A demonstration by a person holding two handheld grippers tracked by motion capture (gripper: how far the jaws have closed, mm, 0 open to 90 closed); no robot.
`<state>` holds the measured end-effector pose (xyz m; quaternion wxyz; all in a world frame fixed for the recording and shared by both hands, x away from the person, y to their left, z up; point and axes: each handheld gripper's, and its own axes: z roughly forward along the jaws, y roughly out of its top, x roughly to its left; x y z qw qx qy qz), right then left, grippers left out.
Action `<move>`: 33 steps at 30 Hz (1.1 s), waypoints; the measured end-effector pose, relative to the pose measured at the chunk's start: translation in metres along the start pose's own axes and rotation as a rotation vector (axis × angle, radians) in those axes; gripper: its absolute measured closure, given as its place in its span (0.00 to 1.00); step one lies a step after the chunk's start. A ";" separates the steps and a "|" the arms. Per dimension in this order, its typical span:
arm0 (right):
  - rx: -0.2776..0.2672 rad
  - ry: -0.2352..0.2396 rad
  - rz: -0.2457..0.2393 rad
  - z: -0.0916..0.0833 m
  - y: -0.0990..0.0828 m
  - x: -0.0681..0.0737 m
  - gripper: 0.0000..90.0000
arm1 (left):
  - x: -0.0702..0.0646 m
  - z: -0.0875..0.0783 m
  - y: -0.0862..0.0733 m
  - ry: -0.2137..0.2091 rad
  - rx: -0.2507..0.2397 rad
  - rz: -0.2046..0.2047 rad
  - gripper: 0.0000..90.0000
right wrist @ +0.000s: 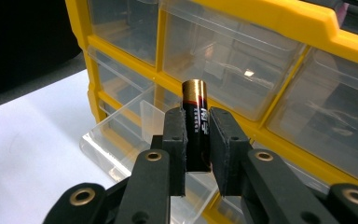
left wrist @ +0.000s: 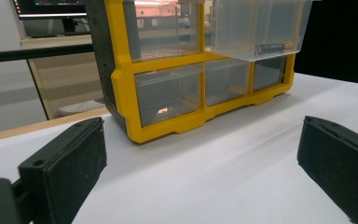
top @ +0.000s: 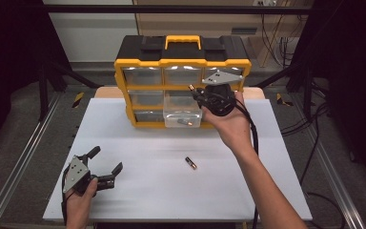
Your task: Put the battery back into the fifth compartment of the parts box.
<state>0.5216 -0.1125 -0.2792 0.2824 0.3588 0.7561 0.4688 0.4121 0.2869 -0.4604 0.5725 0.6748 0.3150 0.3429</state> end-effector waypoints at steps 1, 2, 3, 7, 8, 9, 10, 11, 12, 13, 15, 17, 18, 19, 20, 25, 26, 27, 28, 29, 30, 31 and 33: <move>0.002 0.001 0.000 0.001 0.001 0.000 0.85 | 0.000 0.000 0.000 0.000 0.000 0.000 0.01; 0.003 0.002 0.003 0.003 0.001 0.000 0.85 | 0.000 0.000 0.000 0.000 0.000 0.000 0.01; 0.005 0.004 0.006 0.004 0.002 0.001 0.85 | 0.000 0.000 0.000 0.000 0.000 0.000 0.01; 0.007 0.007 0.002 0.009 0.004 0.001 0.85 | 0.001 0.000 0.000 -0.001 -0.001 -0.001 0.01; 0.009 0.007 0.001 0.010 0.004 0.001 0.85 | 0.001 0.000 0.000 -0.001 0.000 -0.001 0.01; 0.009 0.006 0.000 0.011 0.005 0.002 0.85 | 0.001 0.000 0.000 -0.001 -0.001 -0.001 0.01; 0.011 0.008 0.001 0.013 0.005 0.002 0.85 | 0.001 0.000 0.000 0.000 -0.001 -0.001 0.01; 0.014 0.009 0.003 0.014 0.006 0.002 0.85 | 0.001 0.000 0.000 0.000 -0.001 -0.001 0.01; 0.017 0.010 0.004 0.015 0.006 0.002 0.85 | 0.001 0.000 0.000 0.000 -0.001 -0.001 0.01; 0.017 0.010 0.000 0.016 0.007 0.002 0.85 | 0.001 0.000 0.000 0.000 -0.001 -0.001 0.01; 0.022 0.013 0.000 0.019 0.008 0.003 0.85 | 0.001 0.000 0.000 -0.001 -0.001 -0.001 0.01; 0.026 0.016 -0.004 0.021 0.008 0.003 0.85 | 0.001 0.000 0.000 0.000 -0.001 -0.001 0.01; 0.031 0.016 -0.002 0.022 0.008 0.003 0.85 | 0.001 0.000 0.000 0.000 -0.001 -0.001 0.01; 0.034 0.019 -0.004 0.024 0.008 0.004 0.85 | 0.002 0.000 0.000 0.000 0.000 -0.001 0.01; 0.038 0.019 -0.004 0.025 0.008 0.004 0.85 | 0.002 0.000 0.000 0.000 -0.001 -0.002 0.01; 0.053 0.024 -0.003 0.033 0.007 0.006 0.85 | 0.002 0.000 0.000 0.001 -0.002 -0.003 0.01; 0.058 0.024 -0.001 0.035 0.007 0.006 0.85 | 0.002 -0.001 0.000 0.001 -0.002 -0.003 0.01; 0.062 0.024 0.001 0.035 0.007 0.006 0.85 | 0.002 -0.001 0.000 0.000 -0.002 -0.004 0.01; 0.064 0.026 -0.002 0.037 0.007 0.006 0.85 | 0.002 -0.001 0.000 0.000 -0.002 -0.004 0.01; 0.068 0.028 0.004 0.038 0.007 0.007 0.85 | 0.002 -0.001 0.000 0.000 -0.003 -0.005 0.01; 0.069 0.027 0.000 0.040 0.006 0.007 0.85 | 0.002 -0.001 0.000 0.000 -0.003 -0.005 0.01; 0.074 0.029 0.002 0.041 0.006 0.007 0.85 | 0.002 -0.001 0.000 0.000 -0.003 -0.005 0.01; 0.083 0.033 0.005 0.044 0.005 0.008 0.84 | 0.003 -0.001 0.000 -0.001 -0.003 -0.005 0.01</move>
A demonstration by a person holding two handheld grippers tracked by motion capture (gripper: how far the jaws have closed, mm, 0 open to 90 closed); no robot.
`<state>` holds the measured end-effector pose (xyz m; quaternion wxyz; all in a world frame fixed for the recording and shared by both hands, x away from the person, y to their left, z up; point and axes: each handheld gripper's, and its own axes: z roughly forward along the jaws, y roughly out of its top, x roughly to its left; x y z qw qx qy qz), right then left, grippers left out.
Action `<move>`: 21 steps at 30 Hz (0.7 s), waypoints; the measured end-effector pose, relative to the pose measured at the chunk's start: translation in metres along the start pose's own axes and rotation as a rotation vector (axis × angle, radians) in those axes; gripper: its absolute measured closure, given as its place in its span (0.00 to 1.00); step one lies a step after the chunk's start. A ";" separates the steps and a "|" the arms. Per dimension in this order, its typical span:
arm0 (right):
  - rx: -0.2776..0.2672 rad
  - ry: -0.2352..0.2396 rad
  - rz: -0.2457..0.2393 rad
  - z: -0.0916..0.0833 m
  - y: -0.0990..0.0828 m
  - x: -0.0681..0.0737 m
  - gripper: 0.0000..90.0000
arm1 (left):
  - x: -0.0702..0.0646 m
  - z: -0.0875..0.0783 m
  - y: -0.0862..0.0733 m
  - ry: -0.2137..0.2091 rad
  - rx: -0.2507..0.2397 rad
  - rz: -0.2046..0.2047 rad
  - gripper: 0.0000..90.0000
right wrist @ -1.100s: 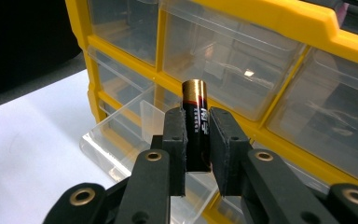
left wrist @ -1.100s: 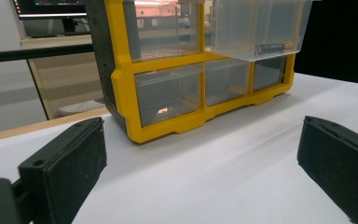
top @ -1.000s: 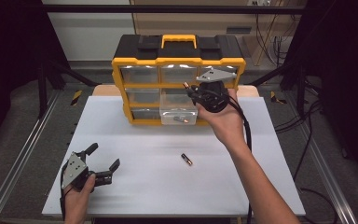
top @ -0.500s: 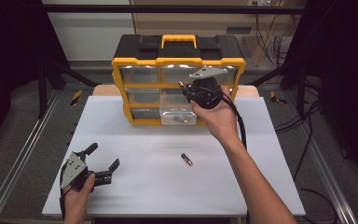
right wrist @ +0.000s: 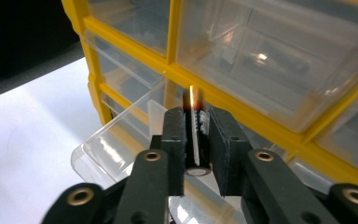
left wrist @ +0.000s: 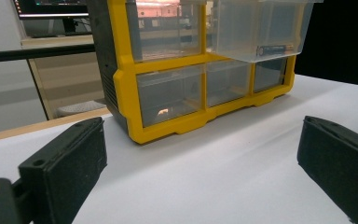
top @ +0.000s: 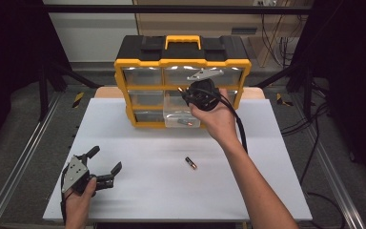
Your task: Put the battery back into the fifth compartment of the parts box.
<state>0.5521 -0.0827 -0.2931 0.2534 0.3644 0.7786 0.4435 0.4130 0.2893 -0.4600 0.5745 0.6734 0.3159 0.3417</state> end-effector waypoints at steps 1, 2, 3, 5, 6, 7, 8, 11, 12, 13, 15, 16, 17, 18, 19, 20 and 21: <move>-0.002 0.010 0.004 0.001 0.000 0.000 0.80 | 0.000 0.000 0.000 0.000 0.000 0.000 0.01; -0.008 0.008 0.006 0.001 0.000 0.001 0.73 | 0.000 0.000 0.000 0.000 0.000 0.000 0.01; -0.014 0.001 0.006 0.000 0.000 0.002 0.68 | 0.000 0.000 0.000 0.000 0.001 0.000 0.01; -0.024 -0.003 0.006 -0.003 0.001 0.003 0.62 | 0.000 0.000 0.000 0.000 0.001 0.000 0.01; -0.025 -0.007 0.008 -0.004 0.001 0.003 0.58 | 0.000 0.000 0.000 -0.001 0.001 0.000 0.01; -0.025 -0.012 0.006 -0.005 0.001 0.004 0.54 | 0.000 0.001 0.000 -0.002 0.002 0.000 0.01; -0.028 -0.013 0.003 -0.006 0.001 0.004 0.51 | 0.000 0.000 0.000 -0.002 0.002 0.001 0.01; -0.027 -0.018 0.003 -0.009 0.001 0.004 0.39 | 0.000 0.000 0.000 -0.002 0.002 0.002 0.01; -0.022 -0.021 0.006 -0.011 0.001 0.004 0.36 | 0.000 0.000 0.000 -0.003 0.003 0.001 0.01; -0.023 -0.025 0.002 -0.012 0.000 0.004 0.33 | 0.000 0.001 0.000 -0.003 0.003 0.001 0.01; -0.029 -0.037 0.004 -0.016 -0.002 0.006 0.25 | 0.000 0.001 0.000 -0.004 0.003 0.001 0.01; -0.033 -0.038 0.002 -0.018 -0.003 0.006 0.23 | 0.000 0.001 0.000 -0.004 0.003 0.001 0.01; -0.036 -0.039 0.006 -0.019 -0.004 0.007 0.20 | 0.000 0.001 0.000 -0.004 0.003 0.002 0.02; -0.035 -0.041 0.007 -0.021 -0.005 0.007 0.18 | 0.000 0.001 0.000 -0.004 0.003 0.002 0.01; -0.036 -0.043 0.004 -0.023 -0.006 0.008 0.16 | 0.000 0.001 0.000 -0.005 0.004 0.003 0.02; -0.035 -0.044 0.005 -0.024 -0.007 0.008 0.14 | -0.001 0.001 0.000 -0.005 0.005 0.004 0.02; -0.029 -0.046 0.004 -0.026 -0.008 0.009 0.13 | -0.001 0.001 0.000 -0.006 0.005 0.005 0.02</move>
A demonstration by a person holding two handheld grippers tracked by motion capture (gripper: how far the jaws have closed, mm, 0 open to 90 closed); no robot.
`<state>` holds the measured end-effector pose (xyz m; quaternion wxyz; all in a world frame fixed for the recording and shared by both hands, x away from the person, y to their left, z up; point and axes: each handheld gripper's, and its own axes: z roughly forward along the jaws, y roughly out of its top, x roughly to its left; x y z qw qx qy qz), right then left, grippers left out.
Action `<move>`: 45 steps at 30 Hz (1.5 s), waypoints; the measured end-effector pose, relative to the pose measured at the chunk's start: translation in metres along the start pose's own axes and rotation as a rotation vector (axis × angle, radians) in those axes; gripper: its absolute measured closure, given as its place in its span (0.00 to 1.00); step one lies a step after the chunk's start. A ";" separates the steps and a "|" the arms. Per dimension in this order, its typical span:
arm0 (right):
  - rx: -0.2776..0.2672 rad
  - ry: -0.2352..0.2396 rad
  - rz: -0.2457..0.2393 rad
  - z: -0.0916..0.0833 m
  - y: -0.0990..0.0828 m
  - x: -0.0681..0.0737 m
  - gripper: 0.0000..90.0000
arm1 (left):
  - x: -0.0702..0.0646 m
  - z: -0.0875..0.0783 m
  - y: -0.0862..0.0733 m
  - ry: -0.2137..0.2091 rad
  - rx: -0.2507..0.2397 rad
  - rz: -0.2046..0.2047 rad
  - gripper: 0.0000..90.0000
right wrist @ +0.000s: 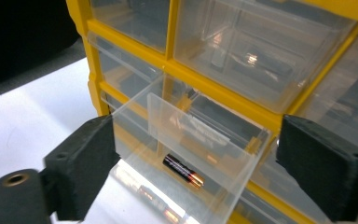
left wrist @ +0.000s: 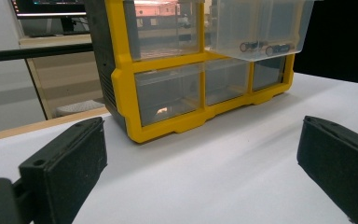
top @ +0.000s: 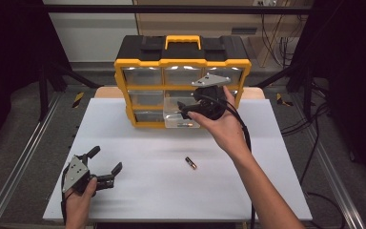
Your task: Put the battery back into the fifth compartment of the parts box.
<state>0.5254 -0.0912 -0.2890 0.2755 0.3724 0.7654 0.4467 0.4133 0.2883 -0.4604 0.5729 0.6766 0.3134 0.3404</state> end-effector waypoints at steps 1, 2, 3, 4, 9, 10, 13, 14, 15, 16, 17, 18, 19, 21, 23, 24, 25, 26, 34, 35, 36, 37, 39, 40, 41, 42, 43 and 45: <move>-0.002 -0.001 -0.002 -0.002 -0.001 0.001 0.13 | 0.000 0.000 0.000 0.000 0.000 0.000 0.02; -0.005 -0.001 -0.004 -0.003 -0.003 0.001 0.12 | 0.000 0.000 0.000 -0.001 0.001 0.001 0.02; -0.005 0.000 -0.003 -0.005 -0.004 0.002 0.12 | 0.000 0.000 0.000 -0.001 0.000 0.001 0.02; -0.004 0.000 -0.007 -0.006 -0.006 0.002 0.11 | 0.000 0.000 0.000 -0.001 0.000 0.001 0.02; 0.000 0.010 -0.001 -0.012 -0.012 0.003 0.09 | 0.000 0.000 0.000 0.000 0.000 0.000 0.02; 0.000 0.011 -0.003 -0.013 -0.013 0.003 0.09 | 0.000 0.000 0.000 0.000 0.000 0.001 0.02; 0.000 0.017 0.002 -0.016 -0.016 0.004 0.09 | 0.000 0.000 0.000 0.000 0.000 0.000 0.02; 0.002 0.019 0.002 -0.017 -0.017 0.005 0.09 | 0.000 0.000 0.000 0.001 -0.001 -0.001 0.01; 0.003 0.020 0.000 -0.018 -0.019 0.006 0.09 | 0.000 0.000 0.000 0.001 -0.001 -0.001 0.02; 0.004 0.021 -0.005 -0.019 -0.020 0.006 0.09 | 0.000 0.000 0.000 0.001 -0.001 -0.001 0.02; 0.005 0.023 -0.006 -0.020 -0.021 0.007 0.09 | 0.000 0.000 0.000 0.001 -0.001 -0.001 0.02; 0.005 0.022 -0.003 -0.021 -0.022 0.007 0.08 | 0.000 0.000 0.000 0.001 -0.001 -0.001 0.02; 0.004 0.023 -0.003 -0.022 -0.023 0.007 0.08 | 0.000 0.000 0.000 0.000 -0.001 0.000 0.02; 0.008 0.024 0.001 -0.023 -0.025 0.008 0.08 | 0.000 0.000 0.000 0.000 0.000 0.001 0.02; 0.011 0.024 0.002 -0.024 -0.026 0.007 0.08 | -0.001 0.000 0.000 0.000 -0.001 0.002 0.01; 0.012 0.025 0.005 -0.025 -0.027 0.007 0.08 | -0.001 0.000 0.000 0.000 -0.001 0.002 0.01; 0.012 0.025 0.004 -0.025 -0.028 0.007 0.08 | 0.000 0.000 0.000 0.001 0.000 0.002 0.01; 0.014 0.025 0.010 -0.026 -0.029 0.007 0.08 | 0.000 0.000 0.000 0.001 -0.001 0.001 0.01; 0.033 0.026 0.028 -0.027 -0.046 0.006 0.08 | -0.001 0.000 0.000 0.000 -0.001 0.002 0.01; 0.038 0.027 0.031 -0.027 -0.049 0.005 0.08 | -0.001 0.000 0.000 0.000 -0.001 0.002 0.01; 0.044 0.027 0.035 -0.027 -0.053 0.005 0.08 | -0.001 0.000 0.000 0.000 -0.001 0.002 0.01; 0.045 0.028 0.037 -0.026 -0.055 0.005 0.08 | -0.001 0.000 0.000 0.000 -0.002 0.002 0.01; 0.057 0.031 0.043 -0.026 -0.062 0.005 0.08 | 0.000 -0.001 0.000 0.001 -0.002 0.001 0.01; 0.061 0.032 0.045 -0.026 -0.065 0.005 0.08 | 0.000 -0.001 0.000 0.001 -0.002 0.000 0.01; 0.065 0.033 0.047 -0.026 -0.068 0.005 0.08 | 0.000 -0.001 0.000 0.001 -0.002 0.000 0.01; 0.070 0.034 0.052 -0.026 -0.071 0.005 0.08 | 0.000 -0.001 0.000 0.001 -0.002 0.000 0.01; 0.075 0.035 0.059 -0.027 -0.074 0.004 0.08 | 0.000 -0.001 0.000 0.001 -0.002 0.001 0.01; 0.085 0.034 0.065 -0.028 -0.078 0.002 0.08 | -0.001 -0.001 0.000 0.001 -0.002 0.001 0.01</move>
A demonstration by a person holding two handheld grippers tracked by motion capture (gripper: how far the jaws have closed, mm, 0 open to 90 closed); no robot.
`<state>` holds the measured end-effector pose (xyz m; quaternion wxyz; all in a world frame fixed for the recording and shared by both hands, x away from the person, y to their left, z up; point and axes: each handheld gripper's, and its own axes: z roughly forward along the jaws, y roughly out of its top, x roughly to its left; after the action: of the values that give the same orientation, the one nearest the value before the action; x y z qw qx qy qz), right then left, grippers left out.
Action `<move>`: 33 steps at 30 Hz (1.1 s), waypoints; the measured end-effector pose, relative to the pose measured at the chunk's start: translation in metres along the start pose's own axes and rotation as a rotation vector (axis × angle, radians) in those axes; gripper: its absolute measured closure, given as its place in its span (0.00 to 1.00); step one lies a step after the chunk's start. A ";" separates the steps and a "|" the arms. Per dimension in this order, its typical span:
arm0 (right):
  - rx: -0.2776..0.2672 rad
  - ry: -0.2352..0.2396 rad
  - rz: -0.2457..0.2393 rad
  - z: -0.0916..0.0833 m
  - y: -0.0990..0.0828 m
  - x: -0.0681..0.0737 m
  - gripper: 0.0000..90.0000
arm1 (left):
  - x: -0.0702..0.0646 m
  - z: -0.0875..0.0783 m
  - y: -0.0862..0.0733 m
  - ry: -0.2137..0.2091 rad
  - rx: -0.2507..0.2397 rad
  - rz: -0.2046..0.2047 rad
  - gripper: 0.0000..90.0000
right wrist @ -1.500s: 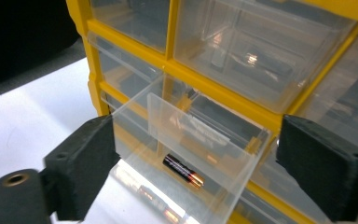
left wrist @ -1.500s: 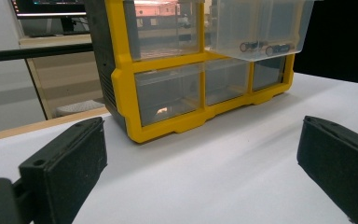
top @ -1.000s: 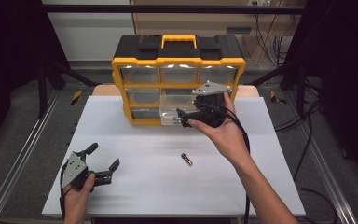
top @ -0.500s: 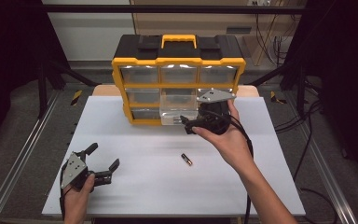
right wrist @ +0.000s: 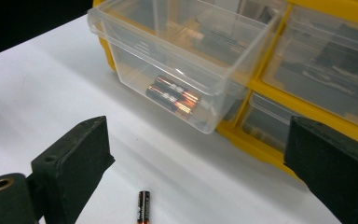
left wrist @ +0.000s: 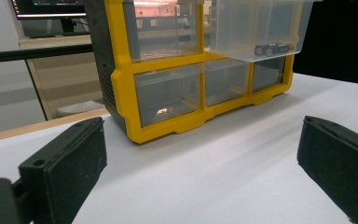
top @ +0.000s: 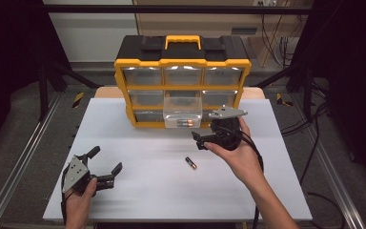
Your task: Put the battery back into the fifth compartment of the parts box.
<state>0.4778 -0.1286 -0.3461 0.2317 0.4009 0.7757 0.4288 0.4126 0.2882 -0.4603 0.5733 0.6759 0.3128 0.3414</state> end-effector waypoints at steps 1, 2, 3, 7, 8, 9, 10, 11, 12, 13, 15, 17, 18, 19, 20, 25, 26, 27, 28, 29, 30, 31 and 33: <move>-0.002 -0.004 0.008 -0.001 -0.002 -0.001 0.08 | 0.000 0.000 0.000 0.000 0.000 0.000 0.01; 0.001 -0.005 0.014 -0.002 -0.004 -0.003 0.08 | 0.000 0.000 0.000 0.000 0.000 0.000 0.01; 0.003 -0.005 0.018 -0.003 -0.006 -0.004 0.08 | 0.000 0.000 0.000 0.000 0.000 0.000 0.01; 0.015 -0.009 0.026 -0.006 -0.015 -0.007 0.08 | 0.000 0.000 0.000 -0.001 0.000 0.000 0.01; 0.018 -0.008 0.030 -0.007 -0.018 -0.008 0.08 | 0.000 0.000 0.000 -0.001 0.000 0.000 0.01; 0.020 -0.006 0.034 -0.008 -0.020 -0.008 0.08 | 0.000 0.000 0.000 -0.001 0.000 0.000 0.01; 0.022 -0.006 0.038 -0.009 -0.022 -0.009 0.08 | 0.000 0.000 0.000 -0.001 0.000 0.000 0.01; 0.024 -0.008 0.038 -0.009 -0.024 -0.009 0.08 | 0.000 0.000 0.000 -0.002 0.000 0.000 0.01; 0.026 -0.005 0.043 -0.010 -0.025 -0.009 0.08 | -0.001 0.000 0.000 -0.002 0.000 0.000 0.01; 0.029 -0.005 0.043 -0.011 -0.027 -0.010 0.08 | -0.001 0.001 0.000 -0.002 0.001 0.001 0.01; 0.034 -0.003 0.048 -0.012 -0.030 -0.010 0.08 | -0.001 0.001 0.000 -0.002 0.001 0.000 0.01; 0.041 -0.002 0.048 -0.012 -0.034 -0.010 0.08 | -0.001 0.001 0.000 -0.002 0.001 0.000 0.01; 0.049 0.001 0.047 -0.011 -0.036 -0.010 0.09 | -0.001 0.001 0.000 -0.002 0.001 0.000 0.01; 0.055 0.002 0.046 -0.011 -0.037 -0.010 0.09 | -0.001 0.001 0.000 -0.002 0.001 0.001 0.01; 0.064 0.005 0.045 -0.010 -0.039 -0.009 0.09 | -0.001 0.000 0.000 -0.002 0.001 0.000 0.01; 0.101 0.018 0.041 -0.004 -0.049 -0.005 0.09 | -0.001 0.000 0.000 -0.002 0.000 0.001 0.01; 0.108 0.020 0.044 -0.003 -0.050 -0.004 0.09 | -0.001 0.000 0.000 -0.001 0.000 0.002 0.01; 0.112 0.022 0.040 -0.002 -0.052 -0.004 0.09 | -0.001 0.000 0.000 -0.001 -0.001 0.002 0.01; 0.117 0.022 0.041 -0.001 -0.054 -0.004 0.09 | -0.001 0.000 0.000 -0.001 -0.001 0.002 0.01; 0.123 0.023 0.043 -0.001 -0.056 -0.003 0.09 | -0.001 0.000 0.000 -0.002 -0.001 0.002 0.01; 0.131 0.026 0.042 0.001 -0.058 -0.002 0.09 | -0.001 0.000 0.000 -0.002 -0.001 0.002 0.01; 0.146 0.030 0.034 0.003 -0.059 -0.001 0.09 | -0.001 0.000 0.000 -0.002 -0.001 0.001 0.01; 0.162 0.033 0.029 0.005 -0.062 0.001 0.09 | -0.001 0.000 0.000 -0.002 -0.001 0.002 0.01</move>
<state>0.4545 -0.1446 -0.4016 0.1795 0.4224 0.8058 0.3743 0.4124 0.2876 -0.4606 0.5736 0.6763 0.3114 0.3415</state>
